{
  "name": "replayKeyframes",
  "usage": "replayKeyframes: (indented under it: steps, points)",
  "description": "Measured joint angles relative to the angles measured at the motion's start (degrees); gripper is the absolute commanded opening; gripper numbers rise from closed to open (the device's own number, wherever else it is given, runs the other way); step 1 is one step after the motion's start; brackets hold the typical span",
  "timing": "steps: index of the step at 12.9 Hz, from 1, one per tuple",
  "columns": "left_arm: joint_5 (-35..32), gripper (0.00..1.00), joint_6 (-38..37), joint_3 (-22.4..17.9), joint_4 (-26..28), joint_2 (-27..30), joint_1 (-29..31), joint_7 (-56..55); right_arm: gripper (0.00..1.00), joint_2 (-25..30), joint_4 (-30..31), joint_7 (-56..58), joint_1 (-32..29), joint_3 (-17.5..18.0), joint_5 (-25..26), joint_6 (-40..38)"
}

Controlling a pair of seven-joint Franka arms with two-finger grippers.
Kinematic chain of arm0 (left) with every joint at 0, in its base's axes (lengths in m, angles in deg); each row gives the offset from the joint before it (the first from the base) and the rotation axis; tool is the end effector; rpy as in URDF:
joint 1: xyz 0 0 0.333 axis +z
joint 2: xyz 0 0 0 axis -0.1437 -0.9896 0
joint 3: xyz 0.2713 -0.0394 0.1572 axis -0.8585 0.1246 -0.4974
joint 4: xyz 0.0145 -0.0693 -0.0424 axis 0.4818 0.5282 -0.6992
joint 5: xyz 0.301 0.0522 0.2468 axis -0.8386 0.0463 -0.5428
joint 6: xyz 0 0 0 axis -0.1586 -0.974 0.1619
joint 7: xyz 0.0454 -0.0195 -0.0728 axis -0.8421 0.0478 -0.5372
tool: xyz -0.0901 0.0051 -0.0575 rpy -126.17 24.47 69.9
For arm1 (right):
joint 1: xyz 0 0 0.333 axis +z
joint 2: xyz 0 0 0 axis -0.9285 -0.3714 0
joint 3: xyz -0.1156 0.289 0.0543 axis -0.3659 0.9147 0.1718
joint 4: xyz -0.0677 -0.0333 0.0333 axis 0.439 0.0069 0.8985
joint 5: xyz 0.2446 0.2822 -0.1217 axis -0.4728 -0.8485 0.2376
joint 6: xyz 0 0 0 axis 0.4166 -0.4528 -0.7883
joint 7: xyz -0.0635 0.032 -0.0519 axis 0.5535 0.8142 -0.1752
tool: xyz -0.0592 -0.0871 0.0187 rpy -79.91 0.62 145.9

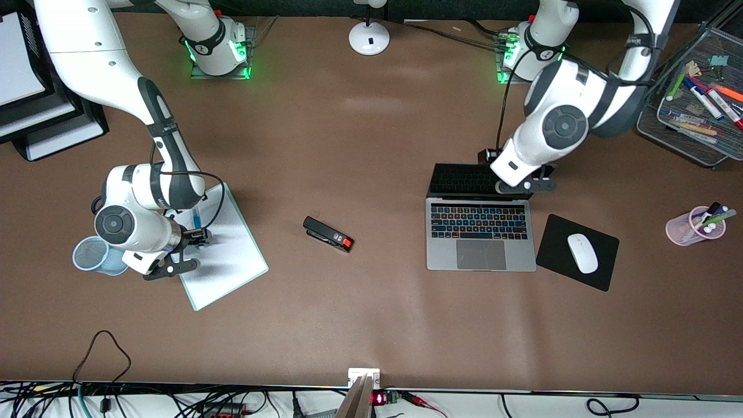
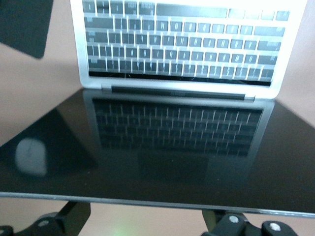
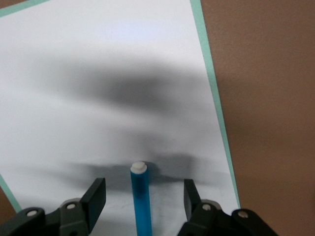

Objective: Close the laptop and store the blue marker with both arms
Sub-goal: 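Push the laptop lid shut with the left gripper while the right gripper grasps the marker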

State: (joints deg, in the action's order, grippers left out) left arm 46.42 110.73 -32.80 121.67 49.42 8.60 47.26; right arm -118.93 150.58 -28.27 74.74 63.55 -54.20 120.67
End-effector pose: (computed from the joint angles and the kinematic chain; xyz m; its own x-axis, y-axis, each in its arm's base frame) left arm 0.5152 -0.1908 0.3412 0.9551 0.0756 -0.2863 0.0673 -0.9970 -0.0387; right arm 0.6703 0.0509 0.2061 0.9582 0.2555 -0.1286 0.2643 -0.9628 0.0564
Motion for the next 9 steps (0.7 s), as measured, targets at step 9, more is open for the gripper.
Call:
replayKeyframes:
  steps: [9]
  points:
    - [0.0, 1.0, 0.4, -0.1, -14.3, -13.0, 1.9, 0.0, 0.39, -1.7, 0.0, 1.9, 0.0, 0.0, -0.1, 2.1]
